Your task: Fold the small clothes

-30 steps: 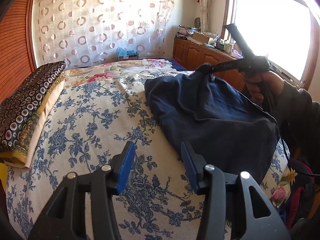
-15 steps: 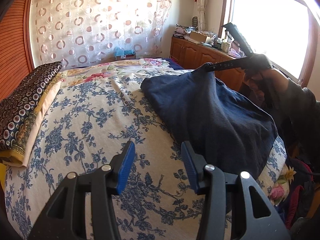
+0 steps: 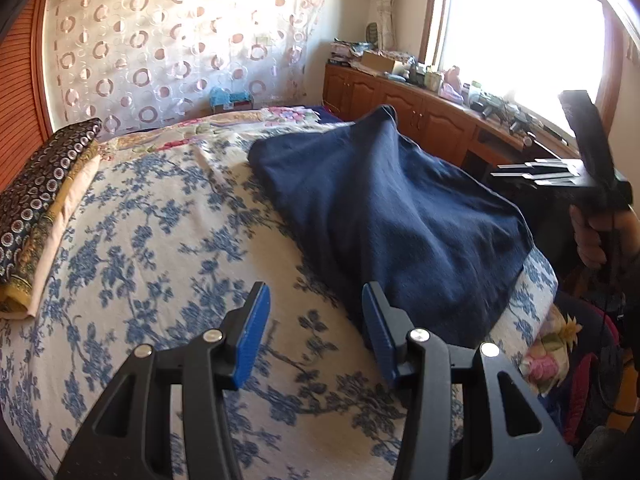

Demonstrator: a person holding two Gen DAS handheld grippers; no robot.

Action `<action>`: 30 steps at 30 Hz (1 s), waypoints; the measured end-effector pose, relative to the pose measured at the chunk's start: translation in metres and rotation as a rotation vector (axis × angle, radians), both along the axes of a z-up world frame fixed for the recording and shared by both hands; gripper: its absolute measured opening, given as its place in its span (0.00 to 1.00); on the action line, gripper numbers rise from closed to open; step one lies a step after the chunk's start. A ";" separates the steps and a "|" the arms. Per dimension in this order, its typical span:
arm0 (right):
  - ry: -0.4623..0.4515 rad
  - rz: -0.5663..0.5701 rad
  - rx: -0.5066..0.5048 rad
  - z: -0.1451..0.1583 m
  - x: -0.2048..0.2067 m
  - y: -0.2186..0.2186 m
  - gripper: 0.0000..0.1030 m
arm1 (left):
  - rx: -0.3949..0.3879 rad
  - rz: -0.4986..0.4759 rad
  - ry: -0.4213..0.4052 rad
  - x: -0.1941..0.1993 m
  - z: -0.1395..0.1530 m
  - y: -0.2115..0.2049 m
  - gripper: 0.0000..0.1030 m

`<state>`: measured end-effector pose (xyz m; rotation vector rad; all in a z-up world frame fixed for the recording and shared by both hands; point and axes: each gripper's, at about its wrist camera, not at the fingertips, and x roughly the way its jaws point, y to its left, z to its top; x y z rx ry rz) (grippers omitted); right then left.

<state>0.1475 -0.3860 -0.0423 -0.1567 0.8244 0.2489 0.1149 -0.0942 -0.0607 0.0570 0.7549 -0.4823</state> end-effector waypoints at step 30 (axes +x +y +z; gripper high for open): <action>-0.019 -0.107 0.068 -0.013 -0.055 -0.041 0.01 | 0.010 -0.070 0.058 -0.024 -0.012 -0.020 0.46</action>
